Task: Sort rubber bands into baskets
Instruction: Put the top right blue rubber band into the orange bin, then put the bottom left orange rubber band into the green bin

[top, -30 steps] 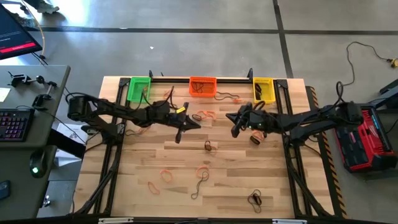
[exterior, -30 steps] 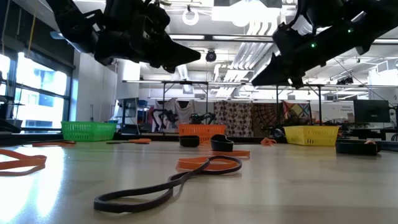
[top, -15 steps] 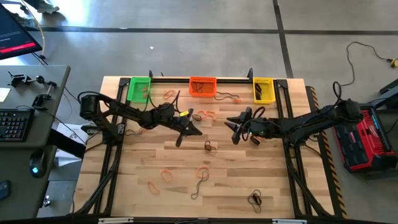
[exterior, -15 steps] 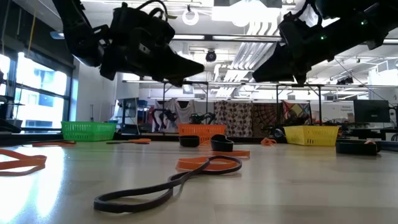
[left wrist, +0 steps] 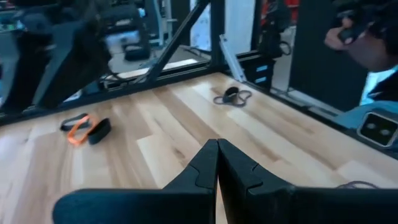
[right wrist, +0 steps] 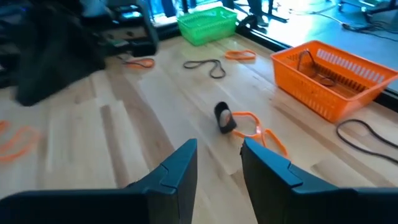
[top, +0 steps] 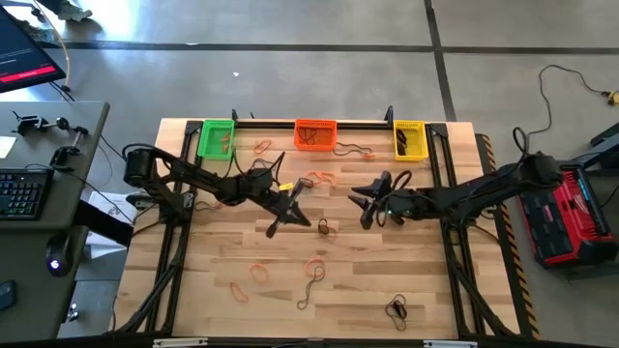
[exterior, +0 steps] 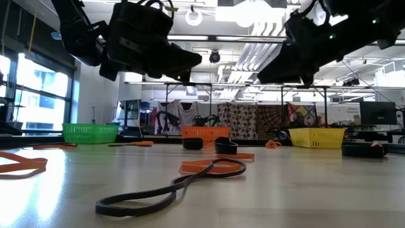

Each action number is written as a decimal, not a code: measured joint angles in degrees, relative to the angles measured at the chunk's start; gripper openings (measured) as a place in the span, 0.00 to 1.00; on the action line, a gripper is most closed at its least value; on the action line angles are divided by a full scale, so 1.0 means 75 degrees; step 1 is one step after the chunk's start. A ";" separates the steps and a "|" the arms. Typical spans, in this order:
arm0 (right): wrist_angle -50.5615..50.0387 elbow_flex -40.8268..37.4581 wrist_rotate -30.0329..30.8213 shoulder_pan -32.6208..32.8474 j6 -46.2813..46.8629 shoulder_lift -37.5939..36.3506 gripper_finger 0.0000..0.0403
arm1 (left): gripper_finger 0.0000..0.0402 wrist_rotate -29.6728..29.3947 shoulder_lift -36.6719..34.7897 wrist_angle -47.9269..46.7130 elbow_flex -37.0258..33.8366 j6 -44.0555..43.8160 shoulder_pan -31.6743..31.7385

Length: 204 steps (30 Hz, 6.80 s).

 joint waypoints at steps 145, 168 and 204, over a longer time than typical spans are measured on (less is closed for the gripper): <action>-0.5975 0.9023 -0.3475 -0.5353 -0.4179 0.6812 0.00 | 0.00 -0.0864 -0.1437 0.3456 -0.3261 -0.1921 0.1535; -0.5826 0.9021 -0.3523 -0.5270 -0.3657 0.6834 0.33 | 0.00 -0.0861 -0.1434 0.3234 -0.3261 -0.1980 0.1506; -0.0590 0.3860 -0.2378 -0.2852 -0.2601 0.3246 0.00 | 0.00 -0.1269 -0.1431 0.3039 -0.3249 -0.1863 0.1529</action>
